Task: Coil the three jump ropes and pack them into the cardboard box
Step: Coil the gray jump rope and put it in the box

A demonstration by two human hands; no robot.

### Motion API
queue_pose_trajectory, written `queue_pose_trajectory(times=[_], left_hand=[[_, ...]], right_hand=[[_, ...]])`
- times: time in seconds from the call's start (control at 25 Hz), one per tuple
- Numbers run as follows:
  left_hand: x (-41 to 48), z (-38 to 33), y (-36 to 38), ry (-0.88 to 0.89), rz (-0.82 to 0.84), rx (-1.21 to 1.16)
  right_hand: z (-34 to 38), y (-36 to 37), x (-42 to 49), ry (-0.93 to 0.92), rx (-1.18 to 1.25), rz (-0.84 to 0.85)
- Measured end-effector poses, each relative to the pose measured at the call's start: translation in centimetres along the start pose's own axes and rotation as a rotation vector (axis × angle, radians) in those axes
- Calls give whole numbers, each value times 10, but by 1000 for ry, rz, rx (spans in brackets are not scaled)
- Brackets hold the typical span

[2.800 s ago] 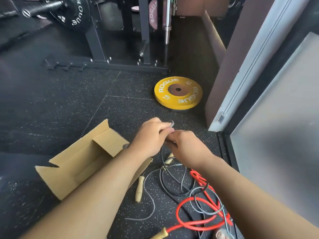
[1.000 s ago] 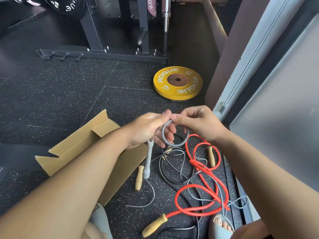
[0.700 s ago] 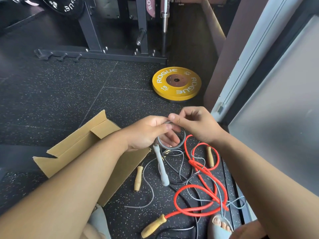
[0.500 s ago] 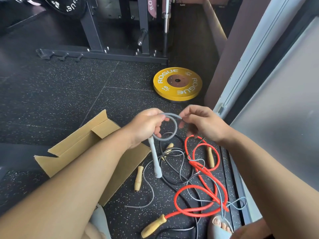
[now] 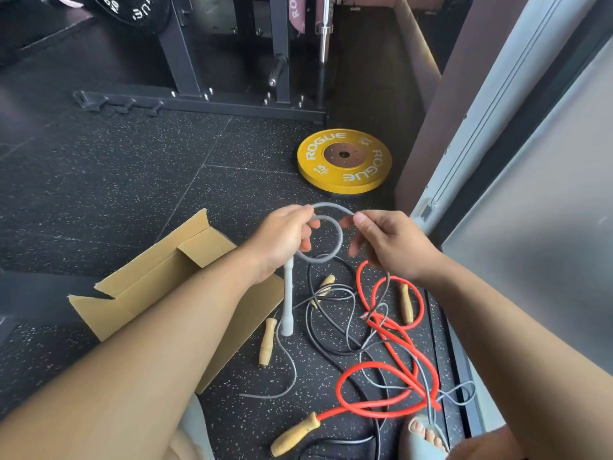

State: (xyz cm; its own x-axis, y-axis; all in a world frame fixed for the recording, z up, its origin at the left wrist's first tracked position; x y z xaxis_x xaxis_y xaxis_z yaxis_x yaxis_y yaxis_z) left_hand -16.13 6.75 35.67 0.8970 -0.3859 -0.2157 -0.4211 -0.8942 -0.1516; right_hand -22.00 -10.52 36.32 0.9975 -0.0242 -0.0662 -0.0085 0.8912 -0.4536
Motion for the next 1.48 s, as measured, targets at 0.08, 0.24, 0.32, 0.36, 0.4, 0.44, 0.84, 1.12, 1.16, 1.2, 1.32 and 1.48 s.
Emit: queue_pose_trajectory(times=[0.08,0.24,0.32,0.36,0.4,0.44,0.84,1.12,1.16,1.2,1.32,1.48], left_hand=[[0,-1,3,38,-46,5],[-7,-9,16,149,-29,140],[-5,-10,18,162,-1,106],[-5,-13,19,161,21,75],[-5,-15,18,166,43,56],[-4,-15,16,177,73,68],[-13,-7,36,71,279,13],[-12,-1,35,52,298,-132],[-13,-3,36,42,336,-179],[-15,-4,38,27,387,-228],[-20,-10,39,-37,509,-314],[-24,-15,42,-57,494,-346]], right_hand=[[5,4,-1,41,94,13],[11,16,-1,5,181,47],[5,12,5,6,286,15],[3,7,7,16,324,-6],[1,2,8,18,316,-36],[0,-3,9,9,285,-80],[8,-8,7,-194,225,-154],[5,1,6,-210,123,-137],[7,1,5,-216,144,-140],[9,2,5,-225,161,-151],[10,0,4,-248,200,-185],[9,-1,6,-266,227,-210]])
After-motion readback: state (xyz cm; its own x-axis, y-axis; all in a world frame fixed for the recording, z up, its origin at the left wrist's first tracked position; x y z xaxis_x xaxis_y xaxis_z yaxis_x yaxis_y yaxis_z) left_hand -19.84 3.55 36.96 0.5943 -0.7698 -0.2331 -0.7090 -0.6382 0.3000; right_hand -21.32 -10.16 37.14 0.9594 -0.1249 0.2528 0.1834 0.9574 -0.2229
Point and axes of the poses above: each hand's wrist, its own x-axis towards the middle knuckle, its own y-axis out of the palm, z = x × y, the point moved 4 cm from there along x, towards the middle knuckle, and after that the axes turned 1 degree about z, right-handed, at the moved point
